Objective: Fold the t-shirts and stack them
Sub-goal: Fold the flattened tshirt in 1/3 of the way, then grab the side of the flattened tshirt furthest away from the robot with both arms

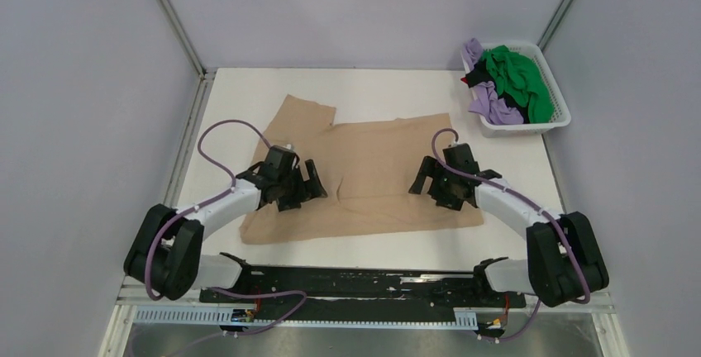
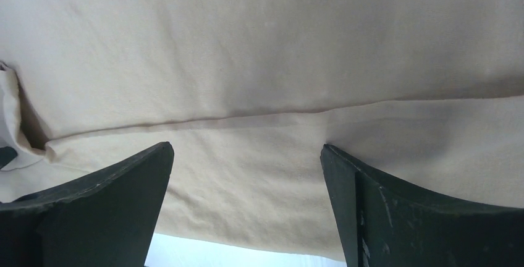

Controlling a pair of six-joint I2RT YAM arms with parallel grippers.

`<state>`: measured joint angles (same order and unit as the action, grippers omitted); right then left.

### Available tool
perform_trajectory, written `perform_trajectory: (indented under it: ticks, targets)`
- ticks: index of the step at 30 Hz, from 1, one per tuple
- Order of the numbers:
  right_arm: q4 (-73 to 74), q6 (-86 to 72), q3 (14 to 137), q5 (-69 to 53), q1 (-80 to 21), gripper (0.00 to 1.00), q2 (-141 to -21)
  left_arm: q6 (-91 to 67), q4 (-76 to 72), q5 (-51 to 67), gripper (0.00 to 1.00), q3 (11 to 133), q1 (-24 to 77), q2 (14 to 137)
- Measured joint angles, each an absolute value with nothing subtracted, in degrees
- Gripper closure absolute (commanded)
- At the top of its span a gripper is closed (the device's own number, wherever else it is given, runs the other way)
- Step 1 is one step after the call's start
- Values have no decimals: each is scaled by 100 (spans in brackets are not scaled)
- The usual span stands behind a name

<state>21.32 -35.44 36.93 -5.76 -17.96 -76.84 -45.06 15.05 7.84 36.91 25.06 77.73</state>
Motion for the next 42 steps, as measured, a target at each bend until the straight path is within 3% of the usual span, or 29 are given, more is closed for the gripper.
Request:
perform_trajectory:
  ticks: [14, 28, 36, 42]
  targets:
    - [3413, -4584, 3070, -1098, -2051, 0, -6565, -5181, 2303, 440, 0, 3188, 3186, 6825]
    - [3955, -4939, 3114, -464, -2099, 0, -5946, -5015, 2681, 548, 0, 3205, 3216, 6521]
    - [3452, -4869, 3844, 228, -2099, 0, -5408, -4576, 2834, -38, 0, 5089, 2928, 7129]
    - [3162, -4646, 4104, 904, -2029, 0, -5461, -4018, 2799, -285, 0, 6578, 1966, 8586]
